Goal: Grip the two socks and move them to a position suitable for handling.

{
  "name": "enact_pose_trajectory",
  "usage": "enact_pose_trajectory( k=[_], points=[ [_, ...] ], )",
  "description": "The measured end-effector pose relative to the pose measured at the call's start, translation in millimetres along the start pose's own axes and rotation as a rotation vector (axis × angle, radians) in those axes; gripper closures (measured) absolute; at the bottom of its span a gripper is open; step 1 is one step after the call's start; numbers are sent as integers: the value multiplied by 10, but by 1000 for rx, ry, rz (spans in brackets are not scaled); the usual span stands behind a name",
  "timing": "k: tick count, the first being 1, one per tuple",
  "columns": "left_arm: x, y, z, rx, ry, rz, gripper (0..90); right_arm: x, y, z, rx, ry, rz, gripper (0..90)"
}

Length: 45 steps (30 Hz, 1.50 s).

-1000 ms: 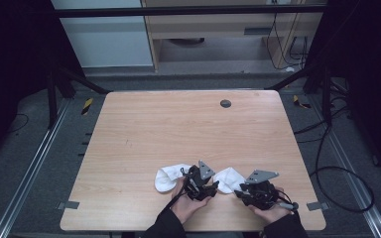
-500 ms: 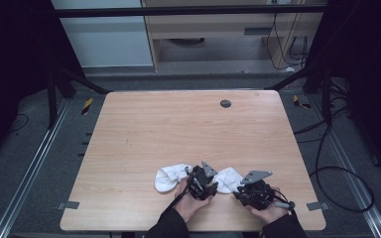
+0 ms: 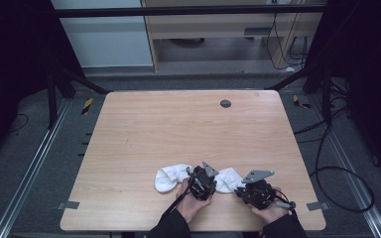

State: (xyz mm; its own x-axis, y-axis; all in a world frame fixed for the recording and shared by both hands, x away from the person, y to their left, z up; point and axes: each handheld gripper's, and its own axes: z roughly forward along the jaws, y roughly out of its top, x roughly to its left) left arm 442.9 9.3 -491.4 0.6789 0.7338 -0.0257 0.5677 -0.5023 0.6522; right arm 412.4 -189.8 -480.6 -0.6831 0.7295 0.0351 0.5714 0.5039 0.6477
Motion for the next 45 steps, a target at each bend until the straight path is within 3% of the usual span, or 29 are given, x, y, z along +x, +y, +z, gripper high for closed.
enact_pose_trajectory(
  k=[2, 3, 6, 7, 8, 11, 17, 25, 27, 29, 35, 38, 43, 45],
  points=[
    [-9, 0, 1, 0, 1, 3, 855, -17, 6, -40, -33, -7, 8, 841],
    [-11, 0, 1, 0, 3, 4, 866, -42, 7, -80, -74, -14, 27, 841],
    [-12, 0, 1, 0, 4, 5, 874, -71, 5, -123, -111, -24, 54, 842],
    [-14, 0, 2, -1, 5, 6, 878, -113, -3, -160, -151, -42, 75, 841],
    [-14, -1, 2, -2, 4, 7, 878, -113, -3, -160, -151, -42, 75, 841],
    [-16, -3, 2, -3, 6, 9, 880, -214, -28, -224, -216, -86, 135, 840],
    [-18, -3, 2, -3, 7, 11, 881, -357, -84, -248, -227, -145, 211, 834],
    [-24, -3, 4, -6, 14, 23, 881, -465, -166, -248, -161, -234, 279, 784],
    [-25, -3, 4, -6, 14, 24, 881, -475, -172, -246, -157, -240, 281, 777],
    [-26, -3, 5, -7, 13, 24, 881, -500, -186, -229, -144, -286, 270, 749],
    [-29, -5, 8, -12, 16, 25, 880, -544, -199, -240, -149, -350, 250, 716],
    [-24, -6, 9, -15, 18, 27, 876, -553, -198, -258, -162, -356, 247, 711],
    [17, -12, -34, -47, -9, 20, 752, -517, -155, -318, -211, -332, 235, 696],
    [40, -3, -142, -75, -13, 39, 710, -502, -123, -339, -217, -316, 226, 688]
  ],
)
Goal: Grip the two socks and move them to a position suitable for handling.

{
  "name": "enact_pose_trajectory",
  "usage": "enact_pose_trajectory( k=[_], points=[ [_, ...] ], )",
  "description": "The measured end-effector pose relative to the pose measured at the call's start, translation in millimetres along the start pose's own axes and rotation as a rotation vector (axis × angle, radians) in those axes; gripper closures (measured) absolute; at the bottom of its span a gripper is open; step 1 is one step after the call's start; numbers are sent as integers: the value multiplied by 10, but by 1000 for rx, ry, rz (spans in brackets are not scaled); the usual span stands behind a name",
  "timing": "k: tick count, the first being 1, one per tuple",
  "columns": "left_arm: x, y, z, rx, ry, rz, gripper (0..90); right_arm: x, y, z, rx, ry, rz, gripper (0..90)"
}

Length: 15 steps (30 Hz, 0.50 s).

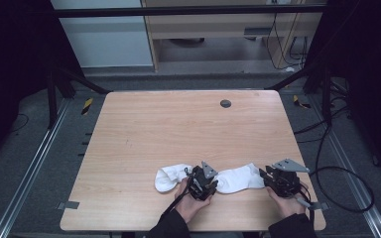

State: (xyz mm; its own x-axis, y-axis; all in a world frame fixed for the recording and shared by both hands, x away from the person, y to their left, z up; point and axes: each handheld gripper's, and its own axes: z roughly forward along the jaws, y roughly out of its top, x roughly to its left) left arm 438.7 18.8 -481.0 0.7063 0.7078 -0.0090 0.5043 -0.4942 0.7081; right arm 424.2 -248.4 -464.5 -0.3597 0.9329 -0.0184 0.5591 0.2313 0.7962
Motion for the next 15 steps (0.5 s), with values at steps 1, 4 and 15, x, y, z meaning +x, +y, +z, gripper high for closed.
enact_pose_trajectory(
  k=[1, 4, 15],
  points=[
    [0, 0, 0, 0, 0, 0, 695, 0, 0, 0, 0, 0, 0, 688],
    [61, 25, -166, -20, 9, 21, 641, 59, 87, -38, 3, 38, -8, 657],
    [691, -123, -946, -69, 78, 15, 531, 372, 353, -56, -25, 156, -63, 598]
  ],
)
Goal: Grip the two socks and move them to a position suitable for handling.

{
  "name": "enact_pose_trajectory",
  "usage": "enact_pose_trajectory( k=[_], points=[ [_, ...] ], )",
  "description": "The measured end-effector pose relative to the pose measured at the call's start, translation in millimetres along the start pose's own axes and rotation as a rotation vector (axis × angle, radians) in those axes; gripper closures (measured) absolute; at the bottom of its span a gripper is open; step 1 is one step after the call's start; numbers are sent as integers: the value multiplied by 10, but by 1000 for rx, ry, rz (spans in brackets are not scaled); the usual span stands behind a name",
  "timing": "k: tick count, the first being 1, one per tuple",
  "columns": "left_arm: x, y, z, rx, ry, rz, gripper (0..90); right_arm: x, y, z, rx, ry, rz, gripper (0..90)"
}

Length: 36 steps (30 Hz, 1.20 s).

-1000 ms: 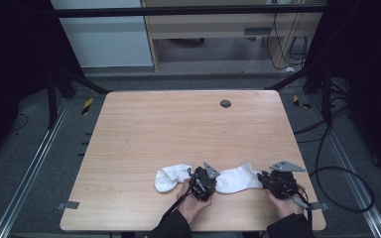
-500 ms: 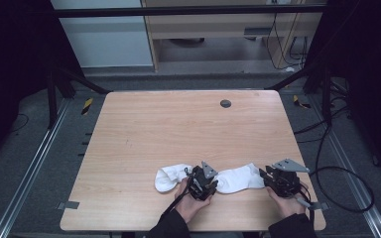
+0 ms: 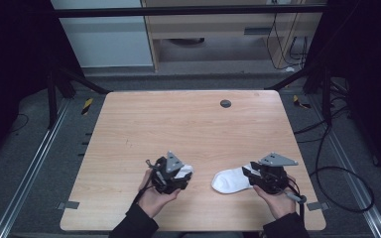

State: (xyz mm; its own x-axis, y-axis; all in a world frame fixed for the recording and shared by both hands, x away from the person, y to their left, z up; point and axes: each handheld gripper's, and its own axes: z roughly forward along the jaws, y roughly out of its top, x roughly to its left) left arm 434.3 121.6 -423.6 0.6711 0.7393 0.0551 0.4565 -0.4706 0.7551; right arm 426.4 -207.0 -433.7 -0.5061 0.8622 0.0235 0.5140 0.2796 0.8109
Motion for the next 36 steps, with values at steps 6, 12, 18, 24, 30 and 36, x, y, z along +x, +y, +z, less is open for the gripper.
enact_pose_trajectory(
  k=[6, 12, 18, 24, 30, 36],
  points=[
    [273, -182, -200, 5, 54, -51, 538, 171, 151, 102, -19, 55, -36, 600],
    [458, -442, -257, 37, 84, -117, 557, 430, 314, 285, -20, 118, -107, 608],
    [468, -654, -210, 67, 75, -143, 577, 690, 383, 562, 6, 191, -163, 611],
    [395, -698, -117, 97, 57, -124, 597, 958, 368, 891, 57, 247, -231, 617],
    [322, -707, -65, 108, 42, -99, 608, 1144, 339, 1115, 94, 284, -274, 617],
    [221, -717, 23, 124, 37, -46, 608, 1238, 287, 1267, 138, 295, -315, 609]
  ],
)
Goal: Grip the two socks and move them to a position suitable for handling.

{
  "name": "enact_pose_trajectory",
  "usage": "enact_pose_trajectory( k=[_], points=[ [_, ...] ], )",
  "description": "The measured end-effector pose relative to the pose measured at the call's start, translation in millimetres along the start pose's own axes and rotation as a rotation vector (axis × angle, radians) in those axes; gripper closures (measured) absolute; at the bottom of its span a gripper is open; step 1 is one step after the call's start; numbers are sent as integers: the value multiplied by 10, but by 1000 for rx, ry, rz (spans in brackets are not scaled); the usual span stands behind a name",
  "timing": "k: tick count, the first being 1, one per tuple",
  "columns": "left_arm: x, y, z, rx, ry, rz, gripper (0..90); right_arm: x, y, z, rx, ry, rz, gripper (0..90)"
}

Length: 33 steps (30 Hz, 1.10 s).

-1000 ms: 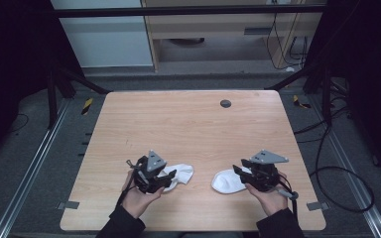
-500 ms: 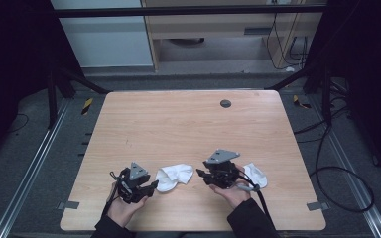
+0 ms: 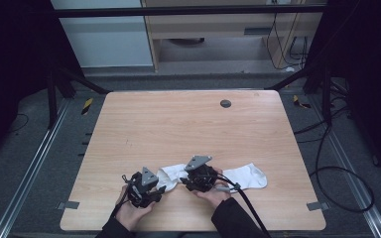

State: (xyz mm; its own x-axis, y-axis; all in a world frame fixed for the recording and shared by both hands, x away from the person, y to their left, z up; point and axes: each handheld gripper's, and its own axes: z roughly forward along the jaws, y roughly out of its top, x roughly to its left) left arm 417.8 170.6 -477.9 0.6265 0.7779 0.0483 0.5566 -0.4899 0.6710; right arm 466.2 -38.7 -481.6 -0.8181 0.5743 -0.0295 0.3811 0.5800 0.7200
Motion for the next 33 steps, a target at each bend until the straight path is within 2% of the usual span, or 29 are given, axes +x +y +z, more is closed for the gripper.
enact_pose_trajectory(
  k=[5, 10, 14, 15, 20, 23, 24, 25, 26, 27, 29, 31, 33],
  points=[
    [-42, 5, 26, 12, -5, 21, 622, 5, -21, 93, 29, 0, -15, 626],
    [-55, -1, 42, 17, -9, 24, 626, 12, -36, 140, 56, 1, -23, 658],
    [-64, -13, 74, 37, -5, 30, 648, 29, -34, 144, 63, -6, -26, 728],
    [-71, -14, 92, 52, 0, 33, 672, 41, -28, 141, 69, -12, -24, 780],
    [-73, -14, 114, 64, 7, 30, 728, 55, -10, 125, 73, -8, -5, 836],
    [-56, -11, 114, 69, 8, 22, 764, 44, 35, 37, 11, 18, 39, 839],
    [-56, -11, 114, 69, 8, 22, 777, 44, 35, 37, 11, 18, 39, 839],
    [-53, -7, 114, 74, 9, 19, 792, 27, 77, -23, -30, 27, 61, 839],
    [-49, -4, 114, 78, 13, 19, 792, 27, 77, -23, -30, 27, 61, 839],
    [-47, -3, 116, 78, 20, 23, 842, 15, 101, -49, -47, 29, 74, 839],
    [-27, 1, 116, 81, 14, 20, 856, -35, 168, -84, -88, 26, 120, 839],
    [-22, 1, 116, 80, 11, 23, 860, -55, 186, -84, -96, 19, 134, 839],
    [-16, 0, 113, 79, 6, 38, 871, -116, 229, -67, -117, 9, 183, 839]
  ],
)
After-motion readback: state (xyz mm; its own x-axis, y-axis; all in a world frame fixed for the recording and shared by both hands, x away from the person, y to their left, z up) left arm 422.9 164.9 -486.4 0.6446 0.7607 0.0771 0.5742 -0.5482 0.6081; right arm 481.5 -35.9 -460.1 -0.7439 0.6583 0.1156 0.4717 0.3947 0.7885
